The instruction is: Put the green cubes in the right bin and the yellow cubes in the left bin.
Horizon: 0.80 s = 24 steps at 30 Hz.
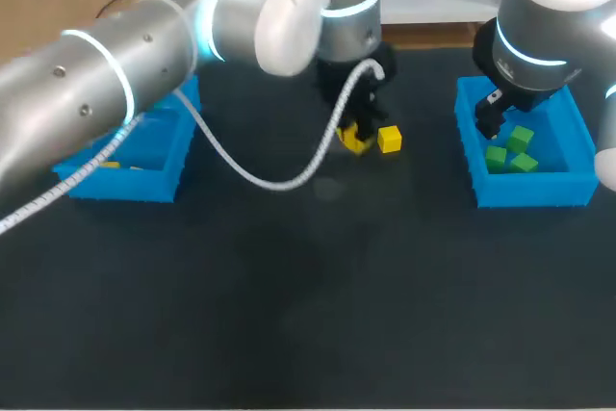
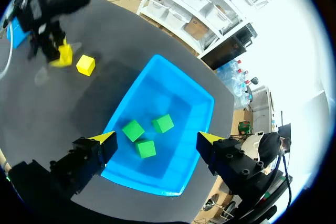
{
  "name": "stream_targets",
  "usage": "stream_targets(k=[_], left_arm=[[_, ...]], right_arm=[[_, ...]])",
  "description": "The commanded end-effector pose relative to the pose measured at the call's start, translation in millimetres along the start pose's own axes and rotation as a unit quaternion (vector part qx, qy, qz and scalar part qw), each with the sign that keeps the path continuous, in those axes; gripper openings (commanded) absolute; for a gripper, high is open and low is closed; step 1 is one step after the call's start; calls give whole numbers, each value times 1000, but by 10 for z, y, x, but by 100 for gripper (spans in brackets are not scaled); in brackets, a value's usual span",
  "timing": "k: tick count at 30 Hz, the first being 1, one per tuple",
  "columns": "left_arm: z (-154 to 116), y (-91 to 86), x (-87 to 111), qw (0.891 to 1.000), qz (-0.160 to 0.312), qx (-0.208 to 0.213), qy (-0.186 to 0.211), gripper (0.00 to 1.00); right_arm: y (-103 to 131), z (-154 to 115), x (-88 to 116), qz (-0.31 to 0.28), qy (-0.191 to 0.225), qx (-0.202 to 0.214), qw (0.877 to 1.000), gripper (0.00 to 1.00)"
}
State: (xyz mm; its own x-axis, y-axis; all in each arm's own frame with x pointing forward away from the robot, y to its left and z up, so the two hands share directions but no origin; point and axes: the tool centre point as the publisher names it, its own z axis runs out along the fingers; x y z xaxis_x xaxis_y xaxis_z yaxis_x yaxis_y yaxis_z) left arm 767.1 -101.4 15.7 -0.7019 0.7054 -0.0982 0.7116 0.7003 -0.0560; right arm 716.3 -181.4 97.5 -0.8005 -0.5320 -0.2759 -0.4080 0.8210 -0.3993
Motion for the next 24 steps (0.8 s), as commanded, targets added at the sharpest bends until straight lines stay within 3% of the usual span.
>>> stream_targets(k=[1, 6, 12, 20, 24], left_arm=[[-480, 321, 301, 999, -18, -22, -35, 0], [-969, 848, 676, 993, -69, -70, -64, 0], [-1312, 1345, 1297, 981, -141, -112, -73, 0], [-1362, 1812, 2257, 955, -266, -112, -70, 0], [-1295, 1893, 2554, 946, -303, -97, -62, 0]], right_arm=[[4, 3, 11, 1, -2, 1, 1000, 100], [4, 3, 11, 1, -2, 1, 1000, 100], [4, 3, 11, 1, -2, 1, 1000, 100], [4, 3, 11, 1, -2, 1, 1000, 100], [4, 3, 11, 1, -2, 1, 1000, 100]])
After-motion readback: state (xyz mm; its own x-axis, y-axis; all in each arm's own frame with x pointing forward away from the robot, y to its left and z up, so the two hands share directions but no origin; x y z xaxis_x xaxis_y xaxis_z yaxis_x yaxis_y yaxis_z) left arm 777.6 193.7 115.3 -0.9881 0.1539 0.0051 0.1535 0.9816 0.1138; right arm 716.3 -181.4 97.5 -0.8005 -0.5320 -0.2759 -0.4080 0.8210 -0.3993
